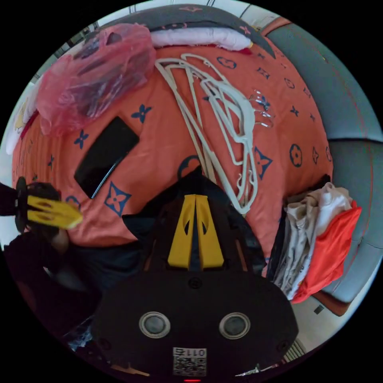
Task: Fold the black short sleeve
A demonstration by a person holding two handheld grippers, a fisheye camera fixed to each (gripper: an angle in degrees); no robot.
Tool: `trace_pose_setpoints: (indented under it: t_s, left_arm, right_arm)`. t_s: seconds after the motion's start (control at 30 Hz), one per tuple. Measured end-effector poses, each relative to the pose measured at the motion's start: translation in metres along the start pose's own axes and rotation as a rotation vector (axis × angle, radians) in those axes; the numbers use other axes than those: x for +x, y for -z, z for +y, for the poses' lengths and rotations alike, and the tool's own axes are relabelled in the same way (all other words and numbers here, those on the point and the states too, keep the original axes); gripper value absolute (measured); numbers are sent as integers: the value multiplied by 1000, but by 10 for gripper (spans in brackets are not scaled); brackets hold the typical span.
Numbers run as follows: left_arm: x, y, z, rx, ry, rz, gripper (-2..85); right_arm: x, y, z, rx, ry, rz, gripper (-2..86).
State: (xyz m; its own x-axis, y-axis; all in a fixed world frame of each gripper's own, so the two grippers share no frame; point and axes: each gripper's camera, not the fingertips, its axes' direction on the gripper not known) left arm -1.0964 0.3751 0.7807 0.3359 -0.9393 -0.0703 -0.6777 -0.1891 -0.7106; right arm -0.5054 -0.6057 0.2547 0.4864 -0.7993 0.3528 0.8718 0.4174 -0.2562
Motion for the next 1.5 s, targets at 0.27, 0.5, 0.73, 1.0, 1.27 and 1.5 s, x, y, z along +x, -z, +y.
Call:
trace_pose_setpoints:
  t_s: [0.27, 0.5, 0.73, 1.0, 1.27, 1.5]
  left_arm:
    - [-71, -54, -22, -152, 331, 317, 2]
    - [-98, 14, -51, -97, 306, 80, 1]
    - [-93, -15, -71, -297, 269, 172, 2]
    - [-104, 32, -86, -298, 229, 45, 2]
    - [-92, 64, -88, 27, 222, 246, 1]
    - [-110, 52, -81, -308, 296, 207, 1]
  right_arm:
    - [9, 18, -1, 400, -78, -521, 0]
    - [-5, -4, 49, 83, -48, -37, 1]
    - [-26, -48, 49, 52, -103, -30, 4]
    - [-14, 16, 56, 206, -5, 97, 5]
    - [-14, -50, 56, -55, -1, -90, 3]
    - [-28, -55, 87, -4, 15, -18, 7]
